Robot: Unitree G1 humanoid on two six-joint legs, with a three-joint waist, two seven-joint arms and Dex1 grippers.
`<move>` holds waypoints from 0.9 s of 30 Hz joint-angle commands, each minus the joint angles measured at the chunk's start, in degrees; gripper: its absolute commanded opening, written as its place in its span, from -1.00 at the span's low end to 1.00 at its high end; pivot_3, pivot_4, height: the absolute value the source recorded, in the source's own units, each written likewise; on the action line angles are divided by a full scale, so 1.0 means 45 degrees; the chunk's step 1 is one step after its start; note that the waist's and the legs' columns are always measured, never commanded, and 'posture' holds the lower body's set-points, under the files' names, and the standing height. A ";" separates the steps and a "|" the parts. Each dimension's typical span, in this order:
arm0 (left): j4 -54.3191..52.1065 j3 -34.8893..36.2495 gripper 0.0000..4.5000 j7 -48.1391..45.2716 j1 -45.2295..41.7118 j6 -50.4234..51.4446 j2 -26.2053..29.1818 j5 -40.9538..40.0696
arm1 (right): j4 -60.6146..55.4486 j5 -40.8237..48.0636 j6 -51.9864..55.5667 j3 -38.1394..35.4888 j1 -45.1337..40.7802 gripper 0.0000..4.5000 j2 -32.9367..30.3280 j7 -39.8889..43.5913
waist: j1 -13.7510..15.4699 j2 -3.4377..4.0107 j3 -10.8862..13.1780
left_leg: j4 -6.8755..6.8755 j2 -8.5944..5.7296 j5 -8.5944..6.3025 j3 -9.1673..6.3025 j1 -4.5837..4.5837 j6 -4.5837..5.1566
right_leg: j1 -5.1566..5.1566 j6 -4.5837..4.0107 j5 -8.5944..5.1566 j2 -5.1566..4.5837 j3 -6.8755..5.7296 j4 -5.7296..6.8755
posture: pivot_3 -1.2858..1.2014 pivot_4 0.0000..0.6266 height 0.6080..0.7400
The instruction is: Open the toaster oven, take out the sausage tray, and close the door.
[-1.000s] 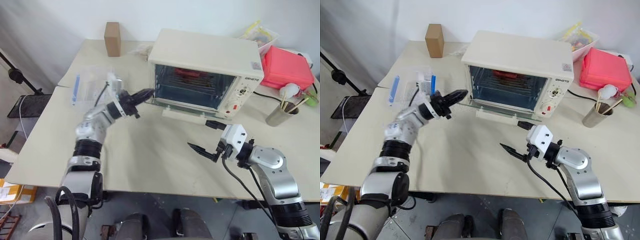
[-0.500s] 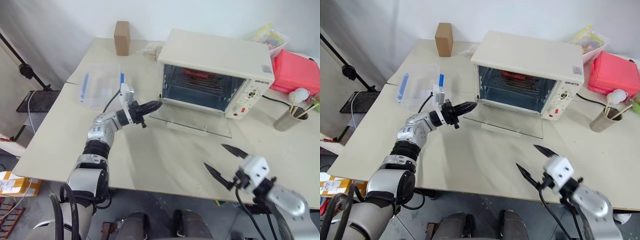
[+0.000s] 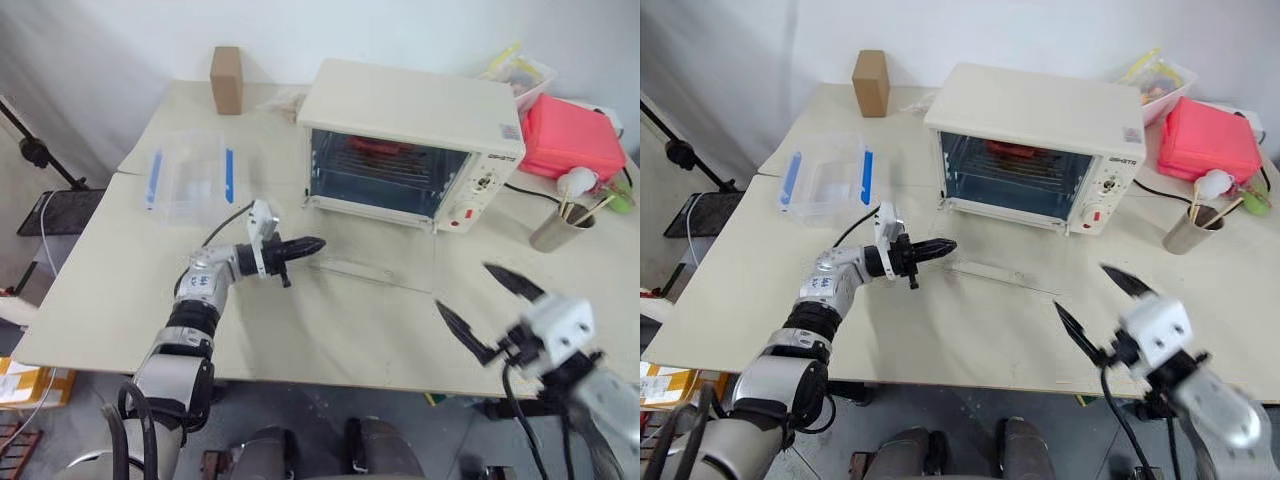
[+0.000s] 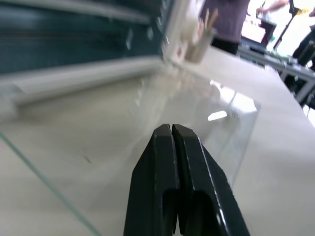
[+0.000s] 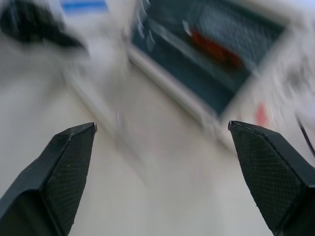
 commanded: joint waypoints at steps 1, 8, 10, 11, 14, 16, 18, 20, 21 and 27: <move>-0.0695 0.0173 -0.71 0.0425 0.0294 -0.0042 0.0192 -0.0003 | 0.0136 -0.0429 0.1162 0.1187 -0.1517 1.00 0.0039 -0.0526 | 0.0095 0.0002 -0.0001 | -0.0005 0.0000 0.0000 -0.0002 -0.0007 -0.0001 | -0.0009 -0.0009 -0.0005 0.0000 -0.0002 0.0005 | 0.03 -0.52 1.00; -0.4317 0.0953 0.19 0.1095 0.2215 0.0931 0.0562 -0.1115 | 0.3875 -0.4468 0.1346 0.4609 -0.6659 1.00 0.1143 -0.2266 | -0.0028 0.0001 0.0000 | 0.0030 -0.0006 0.0000 0.0018 -0.0049 0.0027 | -0.0023 -0.0003 -0.0002 -0.0013 -0.0017 0.0054 | 0.03 -0.52 1.00; -0.5748 0.1256 0.46 0.1435 0.2986 0.1245 0.0806 -0.1416 | 0.5373 -0.5537 0.1233 0.5078 -0.7890 1.00 0.1480 -0.2970 | -0.0039 0.0000 0.0000 | 0.0031 -0.0005 0.0002 0.0009 -0.0050 0.0026 | -0.0031 -0.0004 -0.0002 -0.0012 -0.0023 0.0067 | 0.03 -0.52 1.00; -0.6479 0.1423 0.57 0.1644 0.3397 0.1339 0.0921 -0.1570 | 0.6235 -0.5847 0.0980 0.5243 -0.8479 1.00 0.1697 -0.3218 | -0.0077 0.0001 0.0001 | 0.0027 -0.0002 0.0004 -0.0004 -0.0051 0.0021 | -0.0037 -0.0004 -0.0002 -0.0011 -0.0028 0.0080 | 0.03 -0.52 1.00; -0.8203 0.1698 0.91 0.1989 0.4316 0.1700 0.1161 -0.2025 | 0.8252 -0.6827 0.0217 0.5728 -0.9609 1.00 0.1890 -0.3638 | -0.0078 0.0001 0.0000 | 0.0021 -0.0003 0.0006 -0.0013 -0.0058 0.0018 | -0.0040 -0.0004 -0.0002 -0.0015 -0.0035 0.0081 | 0.03 -0.52 1.00; -0.9025 0.1732 0.99 0.2170 0.4743 0.1808 0.1267 -0.2168 | 0.9265 -0.7375 -0.0443 0.5950 -1.0071 1.00 0.1848 -0.3844 | -0.0133 0.0001 0.0001 | 0.0020 -0.0006 0.0005 -0.0017 -0.0064 0.0018 | -0.0037 -0.0004 -0.0002 -0.0020 -0.0037 0.0076 | 0.03 -0.52 1.00; -1.0315 0.2205 0.99 0.2879 0.5448 0.2553 0.1322 -0.2801 | 1.1144 -0.8412 -0.1240 0.6542 -1.1165 1.00 0.1832 -0.4377 | -0.0235 0.0000 0.0001 | 0.0022 -0.0011 0.0005 -0.0021 -0.0063 0.0019 | -0.0035 -0.0003 -0.0002 -0.0023 -0.0038 0.0076 | 0.03 -0.52 1.00; -1.1369 0.2412 0.99 0.3163 0.6188 0.3185 0.1511 -0.3301 | 1.2830 -0.9152 -0.1392 0.6849 -1.2157 1.00 0.1945 -0.4922 | -0.0271 0.0003 0.0003 | 0.0021 -0.0011 0.0005 -0.0008 -0.0064 0.0019 | -0.0036 -0.0002 -0.0001 -0.0022 -0.0031 0.0068 | 0.03 -0.52 1.00; -1.1682 0.2429 0.99 0.3259 0.6458 0.3317 0.1589 -0.3373 | 1.3410 -0.9342 -0.1408 0.6882 -1.2482 1.00 0.2019 -0.5088 | -0.0319 0.0006 0.0004 | 0.0021 -0.0008 0.0006 -0.0013 -0.0063 0.0016 | -0.0036 -0.0002 -0.0001 -0.0020 -0.0033 0.0072 | 0.03 -0.52 1.00; -1.2467 0.2322 0.99 0.3414 0.7397 0.3820 0.2030 -0.3638 | 1.5824 -0.9868 -0.1804 0.6975 -1.3815 1.00 0.2423 -0.5581 | -0.0357 0.0010 0.0006 | -0.0003 0.0002 0.0018 -0.0018 -0.0056 -0.0005 | -0.0043 -0.0006 -0.0004 -0.0009 -0.0035 0.0079 | 0.03 -0.52 1.00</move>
